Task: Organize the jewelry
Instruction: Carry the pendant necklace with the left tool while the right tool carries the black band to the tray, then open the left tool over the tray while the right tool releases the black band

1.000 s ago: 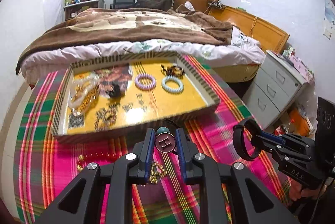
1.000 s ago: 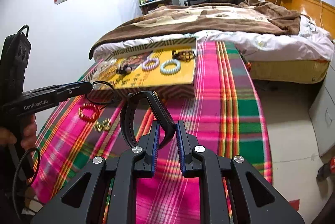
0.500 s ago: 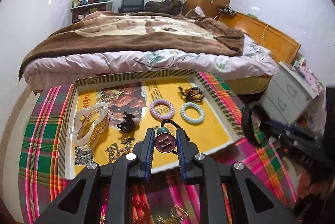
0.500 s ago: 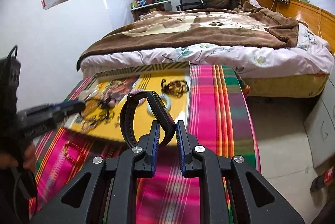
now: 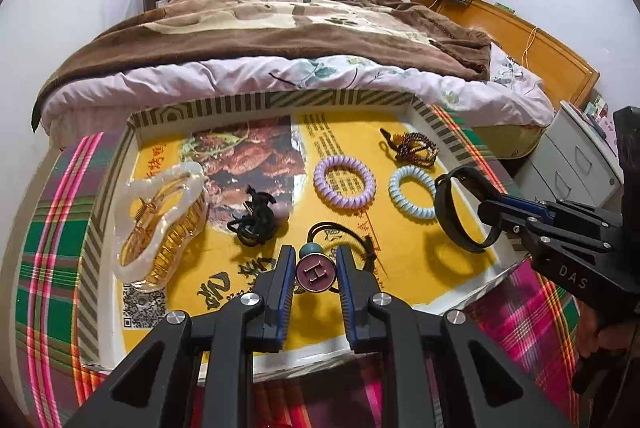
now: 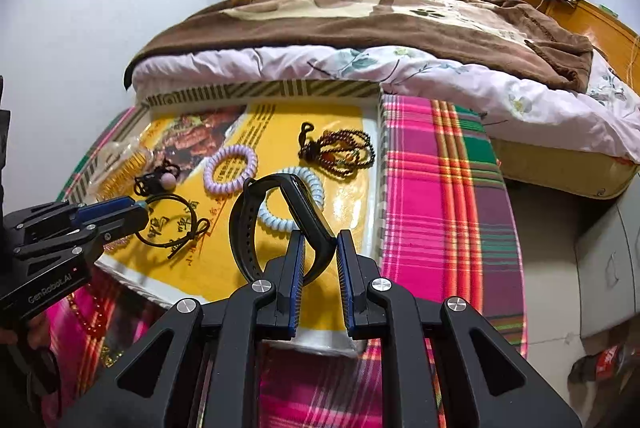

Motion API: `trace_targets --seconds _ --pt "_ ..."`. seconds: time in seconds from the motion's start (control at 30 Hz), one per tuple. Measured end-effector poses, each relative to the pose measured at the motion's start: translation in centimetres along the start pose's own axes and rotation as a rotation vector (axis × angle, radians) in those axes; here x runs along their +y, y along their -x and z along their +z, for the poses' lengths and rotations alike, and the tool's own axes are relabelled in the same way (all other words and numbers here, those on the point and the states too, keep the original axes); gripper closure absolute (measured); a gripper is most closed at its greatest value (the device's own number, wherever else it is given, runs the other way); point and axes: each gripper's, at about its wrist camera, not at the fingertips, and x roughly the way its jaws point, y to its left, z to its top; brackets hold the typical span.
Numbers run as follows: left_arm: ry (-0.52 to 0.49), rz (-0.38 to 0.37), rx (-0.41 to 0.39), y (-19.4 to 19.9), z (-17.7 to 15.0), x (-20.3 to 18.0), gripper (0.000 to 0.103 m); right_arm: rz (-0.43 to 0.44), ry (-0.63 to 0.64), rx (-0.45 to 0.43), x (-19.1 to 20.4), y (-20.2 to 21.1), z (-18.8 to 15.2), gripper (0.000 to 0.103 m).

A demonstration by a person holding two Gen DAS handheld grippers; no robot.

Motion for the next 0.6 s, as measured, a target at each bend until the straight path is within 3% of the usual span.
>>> trace_targets --seconds 0.33,0.6 --pt "0.014 -0.003 0.032 -1.3 -0.1 -0.2 0.082 -0.048 0.031 0.038 0.3 -1.4 0.0 0.086" --pt "0.009 -0.012 0.033 -1.4 -0.1 -0.4 0.066 -0.068 0.043 0.039 0.5 -1.7 0.0 0.086"
